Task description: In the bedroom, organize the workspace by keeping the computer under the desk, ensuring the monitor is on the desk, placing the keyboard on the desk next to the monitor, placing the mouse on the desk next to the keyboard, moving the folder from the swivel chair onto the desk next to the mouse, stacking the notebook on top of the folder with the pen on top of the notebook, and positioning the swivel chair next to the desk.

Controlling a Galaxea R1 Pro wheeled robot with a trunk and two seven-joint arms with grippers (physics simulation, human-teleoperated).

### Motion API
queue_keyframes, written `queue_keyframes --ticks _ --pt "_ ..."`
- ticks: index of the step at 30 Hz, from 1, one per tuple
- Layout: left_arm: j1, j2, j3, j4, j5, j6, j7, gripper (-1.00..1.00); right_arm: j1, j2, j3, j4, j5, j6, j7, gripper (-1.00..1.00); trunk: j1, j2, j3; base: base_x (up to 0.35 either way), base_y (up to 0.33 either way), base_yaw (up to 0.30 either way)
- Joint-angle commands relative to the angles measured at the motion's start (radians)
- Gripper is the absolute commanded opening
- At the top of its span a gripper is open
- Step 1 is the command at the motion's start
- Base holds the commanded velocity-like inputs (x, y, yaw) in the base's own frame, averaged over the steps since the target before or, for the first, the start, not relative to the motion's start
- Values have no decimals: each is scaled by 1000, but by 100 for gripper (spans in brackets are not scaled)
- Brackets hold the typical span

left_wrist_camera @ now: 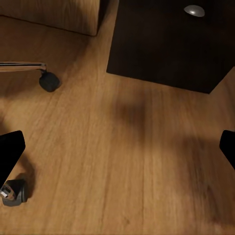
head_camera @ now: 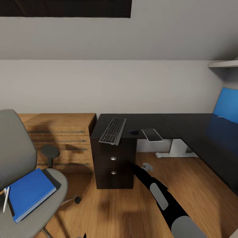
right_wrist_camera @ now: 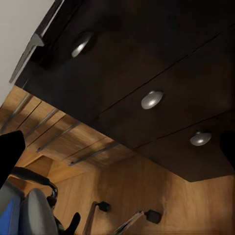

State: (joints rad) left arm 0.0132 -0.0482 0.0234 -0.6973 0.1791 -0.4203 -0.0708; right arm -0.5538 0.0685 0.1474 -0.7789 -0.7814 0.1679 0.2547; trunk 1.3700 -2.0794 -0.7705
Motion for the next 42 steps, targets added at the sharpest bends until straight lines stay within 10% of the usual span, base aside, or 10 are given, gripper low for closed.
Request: queue_keyframes --ticks 1,25,42 --pt "0 0 2 -1 9 0 -7 100 -1 0 0 1 -9 4 2 100 4 -8 -4 0 0 0" --pt "1 2 2 72 4 0 -9 100 -1 -18 3 -36 -15 -3 16 100 50 -92 -42 0 0 0" --pt "1 1 -4 86 2 0 -13 100 0 -39 3 -37 -18 7 201 100 50 -92 -42 0 35 0"
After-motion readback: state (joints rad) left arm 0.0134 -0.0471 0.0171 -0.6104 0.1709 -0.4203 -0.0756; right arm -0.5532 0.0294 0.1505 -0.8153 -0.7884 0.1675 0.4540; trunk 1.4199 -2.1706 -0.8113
